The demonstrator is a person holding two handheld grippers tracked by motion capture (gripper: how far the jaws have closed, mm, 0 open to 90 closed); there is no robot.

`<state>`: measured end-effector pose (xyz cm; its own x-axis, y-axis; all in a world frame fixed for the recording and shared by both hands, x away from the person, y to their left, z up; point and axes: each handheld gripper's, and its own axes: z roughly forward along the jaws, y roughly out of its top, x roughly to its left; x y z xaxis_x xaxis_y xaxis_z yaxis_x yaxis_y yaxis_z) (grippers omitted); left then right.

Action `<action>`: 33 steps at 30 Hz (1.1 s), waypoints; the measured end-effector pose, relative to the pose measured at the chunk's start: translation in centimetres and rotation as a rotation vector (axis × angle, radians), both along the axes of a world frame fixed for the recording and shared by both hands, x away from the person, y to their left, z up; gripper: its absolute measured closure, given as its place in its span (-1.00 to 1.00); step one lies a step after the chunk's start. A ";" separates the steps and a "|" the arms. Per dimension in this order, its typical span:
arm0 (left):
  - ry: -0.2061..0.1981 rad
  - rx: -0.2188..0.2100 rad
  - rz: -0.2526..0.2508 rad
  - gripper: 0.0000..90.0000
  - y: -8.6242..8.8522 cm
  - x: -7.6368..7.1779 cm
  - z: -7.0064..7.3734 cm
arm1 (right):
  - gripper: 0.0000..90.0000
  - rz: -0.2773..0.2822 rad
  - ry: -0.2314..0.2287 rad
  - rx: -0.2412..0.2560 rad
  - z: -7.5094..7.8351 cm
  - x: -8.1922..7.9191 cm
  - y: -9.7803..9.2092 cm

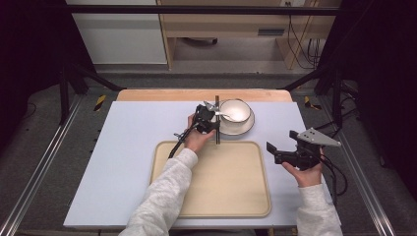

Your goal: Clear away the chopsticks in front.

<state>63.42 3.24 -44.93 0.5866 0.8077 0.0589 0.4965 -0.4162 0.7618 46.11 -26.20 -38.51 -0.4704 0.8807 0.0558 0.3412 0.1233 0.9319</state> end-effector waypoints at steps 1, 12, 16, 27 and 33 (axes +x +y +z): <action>0.007 -0.006 -0.001 0.37 0.0 0.1 -0.1 | -0.90 0.001 -0.002 -0.002 0.0 0.0 0.0; 0.026 -0.042 0.002 0.66 -0.3 0.2 -0.5 | -0.90 0.002 -0.003 -0.002 0.0 0.0 -0.1; 0.021 -0.042 0.014 0.73 -0.3 0.3 -0.4 | -0.90 0.003 -0.003 -0.001 0.0 0.0 -0.1; 0.016 -0.026 0.046 0.83 -0.3 0.3 -0.4 | -0.90 0.001 0.000 0.000 0.0 0.0 0.0; 0.019 -0.039 0.044 0.81 -0.3 0.5 -0.5 | -0.90 0.002 0.002 -0.002 0.0 0.0 0.0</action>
<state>63.97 2.93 -45.45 0.5515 0.8341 0.0156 0.5281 -0.3636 0.7674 46.13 -26.22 -38.53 -0.4719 0.8800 0.0545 0.3425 0.1260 0.9310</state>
